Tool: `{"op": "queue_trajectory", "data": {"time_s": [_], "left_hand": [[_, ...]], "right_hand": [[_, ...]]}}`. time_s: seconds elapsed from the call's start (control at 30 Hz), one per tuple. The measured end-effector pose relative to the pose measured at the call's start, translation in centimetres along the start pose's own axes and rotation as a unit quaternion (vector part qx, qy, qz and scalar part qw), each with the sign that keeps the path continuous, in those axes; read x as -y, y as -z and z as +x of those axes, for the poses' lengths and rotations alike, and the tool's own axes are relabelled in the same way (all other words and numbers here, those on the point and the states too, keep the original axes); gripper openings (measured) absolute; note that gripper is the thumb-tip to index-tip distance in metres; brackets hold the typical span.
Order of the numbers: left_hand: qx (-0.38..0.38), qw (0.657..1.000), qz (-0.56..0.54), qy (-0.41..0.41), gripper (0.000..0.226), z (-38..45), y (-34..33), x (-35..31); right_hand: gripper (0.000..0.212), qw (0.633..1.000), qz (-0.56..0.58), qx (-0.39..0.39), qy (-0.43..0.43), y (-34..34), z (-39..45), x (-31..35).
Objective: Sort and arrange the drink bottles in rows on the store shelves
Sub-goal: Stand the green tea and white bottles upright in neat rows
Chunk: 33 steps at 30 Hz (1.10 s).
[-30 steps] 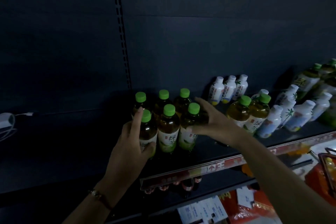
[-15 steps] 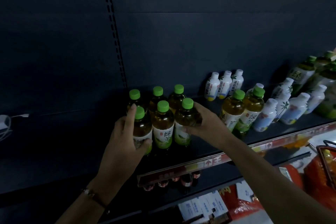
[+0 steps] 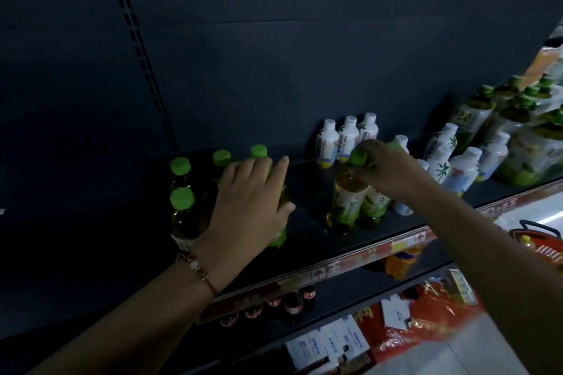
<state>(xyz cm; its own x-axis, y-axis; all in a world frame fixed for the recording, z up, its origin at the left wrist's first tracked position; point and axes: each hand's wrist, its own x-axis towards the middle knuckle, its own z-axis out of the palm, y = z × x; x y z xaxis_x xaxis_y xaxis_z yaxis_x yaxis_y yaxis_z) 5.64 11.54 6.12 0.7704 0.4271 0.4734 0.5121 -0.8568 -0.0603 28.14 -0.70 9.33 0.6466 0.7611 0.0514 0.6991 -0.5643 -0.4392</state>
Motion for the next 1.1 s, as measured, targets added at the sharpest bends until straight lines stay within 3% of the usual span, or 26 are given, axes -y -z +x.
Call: {"op": "queue_trajectory", "data": {"time_s": [0.07, 0.23, 0.43, 0.57, 0.77, 0.97, 1.1], "left_hand": [[0.010, 1.000, 0.017, 0.007, 0.072, 0.6, -0.8, -0.1], [-0.006, 1.000, 0.014, 0.013, 0.070, 0.6, -1.8, 0.2], [-0.016, 1.000, 0.007, 0.023, 0.072, 0.3, -1.9, 0.2], [-0.014, 0.999, 0.000, 0.029, 0.071, 0.2, -1.9, 0.1], [-0.022, 0.999, -0.006, 0.025, 0.071, 0.1, -2.1, 0.1], [0.013, 0.999, -0.026, 0.031, 0.077, 0.4, -1.9, -0.4], [0.020, 0.999, -0.038, 0.017, 0.078, 1.0, -1.9, -1.5]], "right_hand": [[0.040, 0.999, 0.024, -0.003, 0.027, 0.4, 0.5, -0.6], [0.026, 0.990, 0.036, 0.071, 0.116, 0.9, 1.9, -1.2], [0.041, 0.963, 0.084, 0.174, 0.187, 0.2, 2.7, 0.7], [0.043, 0.955, 0.100, 0.192, 0.205, -0.6, 3.4, 1.6], [0.039, 0.948, 0.138, 0.181, 0.221, -1.8, 3.7, 2.5], [0.055, 0.938, 0.158, 0.203, 0.230, -1.6, 2.8, 2.4], [0.049, 0.969, 0.099, 0.078, 0.212, 2.0, 2.6, -0.1]]}}
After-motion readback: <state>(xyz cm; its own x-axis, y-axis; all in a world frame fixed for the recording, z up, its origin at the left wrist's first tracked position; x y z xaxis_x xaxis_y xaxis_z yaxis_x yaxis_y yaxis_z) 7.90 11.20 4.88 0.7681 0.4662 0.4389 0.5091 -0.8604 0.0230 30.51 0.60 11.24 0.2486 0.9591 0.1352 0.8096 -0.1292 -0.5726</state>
